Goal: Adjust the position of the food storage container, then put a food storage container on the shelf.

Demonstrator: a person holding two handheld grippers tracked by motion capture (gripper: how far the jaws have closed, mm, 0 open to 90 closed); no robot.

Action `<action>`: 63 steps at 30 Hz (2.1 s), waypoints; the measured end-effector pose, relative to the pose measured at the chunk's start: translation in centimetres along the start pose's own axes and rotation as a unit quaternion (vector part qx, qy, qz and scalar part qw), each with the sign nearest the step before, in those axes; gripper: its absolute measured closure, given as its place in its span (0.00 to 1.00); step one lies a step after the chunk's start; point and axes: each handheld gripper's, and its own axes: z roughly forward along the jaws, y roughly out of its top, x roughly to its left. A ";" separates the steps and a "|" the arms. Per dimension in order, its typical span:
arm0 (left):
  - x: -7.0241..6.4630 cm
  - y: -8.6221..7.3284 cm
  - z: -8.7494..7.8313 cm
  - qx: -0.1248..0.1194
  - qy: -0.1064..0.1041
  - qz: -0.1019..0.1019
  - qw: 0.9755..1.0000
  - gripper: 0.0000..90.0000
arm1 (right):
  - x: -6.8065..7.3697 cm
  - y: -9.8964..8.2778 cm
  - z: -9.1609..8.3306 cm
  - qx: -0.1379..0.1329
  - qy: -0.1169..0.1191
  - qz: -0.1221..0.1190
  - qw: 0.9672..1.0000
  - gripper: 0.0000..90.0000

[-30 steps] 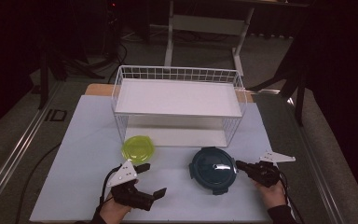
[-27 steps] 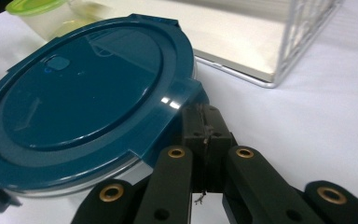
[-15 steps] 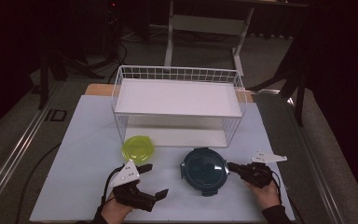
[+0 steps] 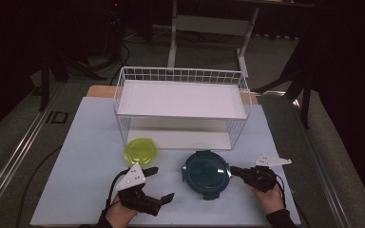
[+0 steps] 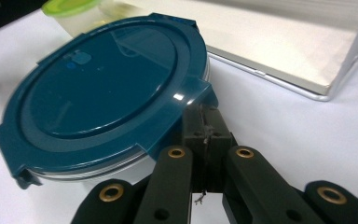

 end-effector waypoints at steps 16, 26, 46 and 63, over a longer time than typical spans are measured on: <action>0.0 0.1 0.4 0.005 -0.002 0.001 1.000 0.01 | 0.8 -0.3 0.2 0.003 0.013 -0.013 1.000 1.00; 0.2 0.4 0.3 -0.002 -0.001 0.004 1.000 0.01 | 1.2 0.4 -0.4 -0.009 0.000 -0.028 1.000 0.98; 0.9 4.5 3.1 0.065 -0.039 -0.056 0.996 0.01 | 4.9 2.8 -2.8 -0.075 -0.056 -0.076 0.993 0.19; 4.2 3.3 6.9 0.165 -0.041 -0.229 0.959 0.11 | 5.6 3.0 -2.8 -0.065 -0.035 -0.034 0.997 0.15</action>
